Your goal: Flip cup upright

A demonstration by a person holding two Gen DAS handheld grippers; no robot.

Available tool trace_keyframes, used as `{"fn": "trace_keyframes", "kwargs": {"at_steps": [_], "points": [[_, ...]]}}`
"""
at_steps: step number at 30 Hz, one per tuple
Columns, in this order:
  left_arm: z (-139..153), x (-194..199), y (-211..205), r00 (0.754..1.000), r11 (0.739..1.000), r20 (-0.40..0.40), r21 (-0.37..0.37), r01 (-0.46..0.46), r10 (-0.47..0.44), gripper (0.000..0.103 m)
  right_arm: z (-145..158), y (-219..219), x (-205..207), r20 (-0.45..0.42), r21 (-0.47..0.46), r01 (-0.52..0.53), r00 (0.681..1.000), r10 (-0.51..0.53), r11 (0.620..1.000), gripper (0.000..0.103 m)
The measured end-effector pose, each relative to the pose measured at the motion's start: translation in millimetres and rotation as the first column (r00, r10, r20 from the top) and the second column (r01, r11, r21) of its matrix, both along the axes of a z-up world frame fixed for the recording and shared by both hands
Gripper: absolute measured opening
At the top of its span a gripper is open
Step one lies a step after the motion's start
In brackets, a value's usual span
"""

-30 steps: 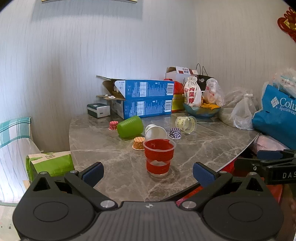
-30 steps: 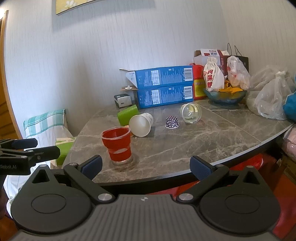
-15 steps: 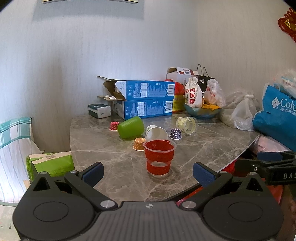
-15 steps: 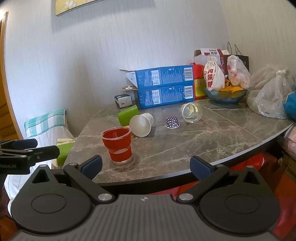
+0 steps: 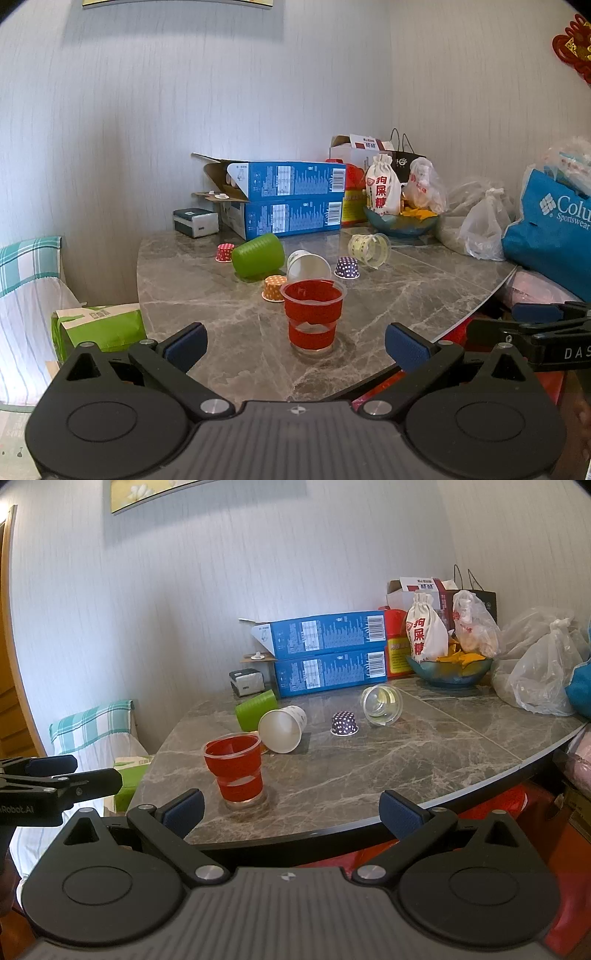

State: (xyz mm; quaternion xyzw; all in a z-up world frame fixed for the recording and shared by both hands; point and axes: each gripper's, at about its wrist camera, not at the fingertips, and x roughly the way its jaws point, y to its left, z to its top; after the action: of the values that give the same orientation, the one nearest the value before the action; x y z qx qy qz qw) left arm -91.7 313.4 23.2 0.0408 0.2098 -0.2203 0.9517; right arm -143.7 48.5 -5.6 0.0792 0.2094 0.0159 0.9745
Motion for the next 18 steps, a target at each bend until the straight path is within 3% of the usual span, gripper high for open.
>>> {"fn": "trace_keyframes", "kwargs": {"at_steps": [18], "points": [[-3.1, 0.3, -2.6, 1.0, 1.0, -0.012, 0.003, 0.004, -0.004, 0.103, -0.6, -0.6, -1.2, -0.009, 0.002, -0.01, 1.0, 0.01, 1.0, 0.102]]}}
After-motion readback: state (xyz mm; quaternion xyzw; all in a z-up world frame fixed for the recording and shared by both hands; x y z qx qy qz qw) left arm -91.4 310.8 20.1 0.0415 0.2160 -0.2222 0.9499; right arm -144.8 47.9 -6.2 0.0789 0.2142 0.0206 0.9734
